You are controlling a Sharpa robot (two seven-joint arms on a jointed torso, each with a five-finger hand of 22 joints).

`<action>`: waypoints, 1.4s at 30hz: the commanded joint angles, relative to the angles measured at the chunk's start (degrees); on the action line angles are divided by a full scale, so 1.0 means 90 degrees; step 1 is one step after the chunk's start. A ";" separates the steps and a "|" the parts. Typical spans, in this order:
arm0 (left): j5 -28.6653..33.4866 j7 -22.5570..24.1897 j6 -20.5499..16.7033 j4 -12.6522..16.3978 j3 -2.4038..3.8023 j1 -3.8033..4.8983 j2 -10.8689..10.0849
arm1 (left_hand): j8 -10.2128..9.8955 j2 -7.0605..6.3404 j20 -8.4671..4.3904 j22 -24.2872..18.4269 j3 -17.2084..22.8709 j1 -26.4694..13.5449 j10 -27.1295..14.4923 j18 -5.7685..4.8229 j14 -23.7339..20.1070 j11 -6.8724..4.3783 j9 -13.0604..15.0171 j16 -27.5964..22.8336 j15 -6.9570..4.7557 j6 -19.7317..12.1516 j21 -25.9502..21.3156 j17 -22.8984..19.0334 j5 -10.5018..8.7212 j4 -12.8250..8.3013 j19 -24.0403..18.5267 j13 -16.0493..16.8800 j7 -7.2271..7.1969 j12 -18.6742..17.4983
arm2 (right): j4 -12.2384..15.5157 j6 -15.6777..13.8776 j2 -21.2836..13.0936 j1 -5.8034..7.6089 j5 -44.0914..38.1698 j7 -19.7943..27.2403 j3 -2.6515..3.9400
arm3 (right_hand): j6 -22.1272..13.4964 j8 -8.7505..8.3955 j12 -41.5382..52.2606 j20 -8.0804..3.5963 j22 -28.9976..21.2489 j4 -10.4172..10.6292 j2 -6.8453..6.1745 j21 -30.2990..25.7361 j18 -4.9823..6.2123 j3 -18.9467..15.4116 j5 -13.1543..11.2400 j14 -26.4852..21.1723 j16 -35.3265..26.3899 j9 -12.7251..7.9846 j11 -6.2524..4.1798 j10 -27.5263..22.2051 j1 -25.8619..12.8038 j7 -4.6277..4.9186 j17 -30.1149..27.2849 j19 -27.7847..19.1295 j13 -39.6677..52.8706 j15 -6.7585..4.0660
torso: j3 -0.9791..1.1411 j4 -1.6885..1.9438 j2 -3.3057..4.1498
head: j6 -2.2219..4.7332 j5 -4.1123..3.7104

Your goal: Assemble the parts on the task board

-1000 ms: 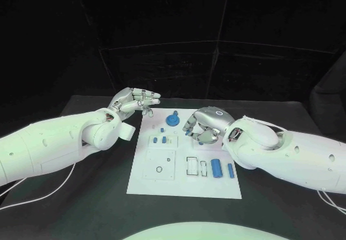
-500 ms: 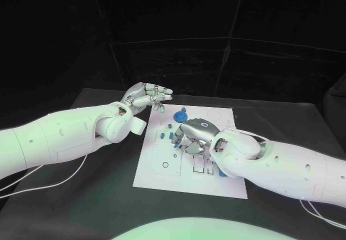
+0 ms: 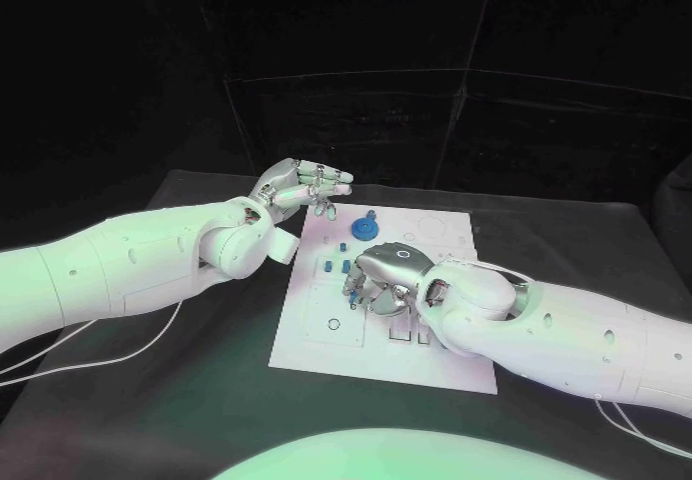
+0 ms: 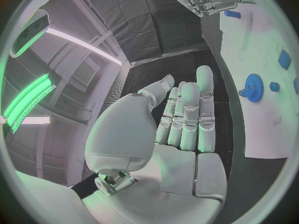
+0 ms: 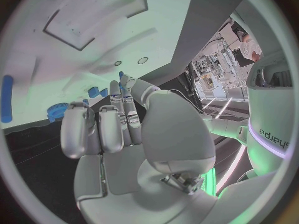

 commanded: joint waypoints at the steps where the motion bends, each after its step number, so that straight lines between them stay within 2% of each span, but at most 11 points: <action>1: 0.0042 0.0071 0.0059 0.0005 0.0006 0.0009 0.0005 | -0.0010 -0.0001 0.0022 -0.0007 -0.0031 0.0042 -0.0038 0.0035 -0.0026 0.0018 -0.0006 -0.0026 0.0001 -0.0038 -0.0017 -0.0005 0.0016 -0.0005 -0.0004 -0.0006 0.0015 0.0013 | 0.0000 0.0230 0.0014 0.0005 -0.0137 0.0034 -0.0002 | 0.0000 -0.0044 -0.0034 0.0006 -0.0008 0.0007 0.0010 0.0015 0.0031 0.0021 0.0029 0.0279 0.0001 -0.0007 0.0033 -0.0012 -0.0075 0.0022 -0.0004 0.0010 -0.0009 -0.0013 | -0.0003 0.0009 -0.0005 | -0.0031 -0.0009; 13: 0.0042 0.0062 0.0065 -0.0007 0.0006 0.0009 -0.0001 | -0.0010 -0.0001 0.0022 -0.0007 -0.0031 0.0042 -0.0038 0.0035 -0.0026 0.0018 -0.0006 -0.0026 0.0001 -0.0038 -0.0017 -0.0005 0.0016 -0.0005 -0.0004 -0.0006 0.0015 0.0013 | -0.0065 0.0320 0.0065 -0.0009 -0.0322 -0.0081 -0.0009 | 0.0000 -0.0044 -0.0036 0.0007 -0.0004 0.0010 0.0009 0.0017 0.0031 0.0019 0.0027 0.0279 0.0002 -0.0007 0.0034 -0.0011 -0.0082 0.0023 -0.0003 0.0011 -0.0011 -0.0012 | -0.0001 -0.0003 0.0001 | -0.0043 0.0014; 19: 0.0042 0.0050 0.0069 -0.0009 0.0006 0.0009 -0.0005 | -0.0010 -0.0001 0.0022 -0.0007 -0.0031 0.0042 -0.0038 0.0035 -0.0026 0.0018 -0.0006 -0.0026 0.0001 -0.0038 -0.0017 -0.0005 0.0016 -0.0005 -0.0004 -0.0006 0.0015 0.0013 | -0.0103 0.0361 0.0091 -0.0029 -0.0388 -0.0123 -0.0011 | 0.0002 -0.0045 -0.0038 0.0009 -0.0008 0.0014 0.0008 0.0015 0.0031 0.0015 0.0024 0.0278 0.0000 -0.0007 0.0035 -0.0010 -0.0093 0.0023 -0.0007 0.0009 -0.0014 -0.0011 | 0.0001 0.0002 0.0004 | -0.0064 0.0017; 24: 0.0042 0.0040 0.0071 -0.0004 0.0006 0.0009 -0.0010 | -0.0009 0.0002 0.0025 -0.0012 -0.0037 0.0044 -0.0038 0.0035 -0.0034 0.0021 -0.0004 -0.0034 0.0004 -0.0041 -0.0025 -0.0023 0.0016 -0.0005 -0.0004 -0.0004 0.0019 0.0019 | -0.0116 0.0387 0.0099 -0.0042 -0.0419 -0.0153 -0.0014 | 0.0002 -0.0045 -0.0038 0.0009 -0.0008 0.0014 0.0008 0.0015 0.0031 0.0015 0.0024 0.0278 0.0000 -0.0007 0.0035 -0.0010 -0.0093 0.0023 -0.0007 0.0009 -0.0014 -0.0011 | -0.0007 -0.0001 0.0005 | -0.0087 0.0021; 31: 0.0042 0.0032 0.0077 -0.0004 0.0006 0.0009 -0.0009 | -0.0009 0.0002 0.0025 -0.0012 -0.0037 0.0044 -0.0038 0.0035 -0.0034 0.0021 -0.0004 -0.0034 0.0004 -0.0041 -0.0025 -0.0023 0.0016 -0.0005 -0.0004 -0.0004 0.0019 0.0019 | -0.0153 0.0422 0.0151 -0.0054 -0.0471 -0.0180 -0.0019 | 0.0002 -0.0045 -0.0038 0.0009 -0.0008 0.0014 0.0008 0.0015 0.0031 0.0015 0.0024 0.0278 0.0000 -0.0007 0.0035 -0.0010 -0.0093 0.0023 -0.0007 0.0009 -0.0014 -0.0011 | -0.0002 0.0006 -0.0001 | -0.0102 0.0022; 42: 0.0042 -0.0042 0.0135 -0.0003 0.0006 0.0010 -0.0014 | -0.0010 0.0001 0.0027 -0.0016 -0.0042 0.0043 -0.0042 0.0035 -0.0041 0.0024 -0.0004 -0.0040 0.0006 -0.0045 -0.0030 -0.0035 0.0016 -0.0005 -0.0003 -0.0004 0.0022 0.0022 | -0.0204 0.0535 0.0229 -0.0072 -0.0517 -0.0294 -0.0057 | -0.0081 -0.0109 -0.0134 0.0036 -0.0043 0.0024 -0.0031 -0.0008 0.0037 0.0011 0.0026 0.0261 -0.0029 -0.0026 0.0071 -0.0113 -0.0176 0.0048 -0.0062 -0.0014 -0.0089 0.0018 | -0.0005 0.0000 -0.0003 | -0.0104 -0.0001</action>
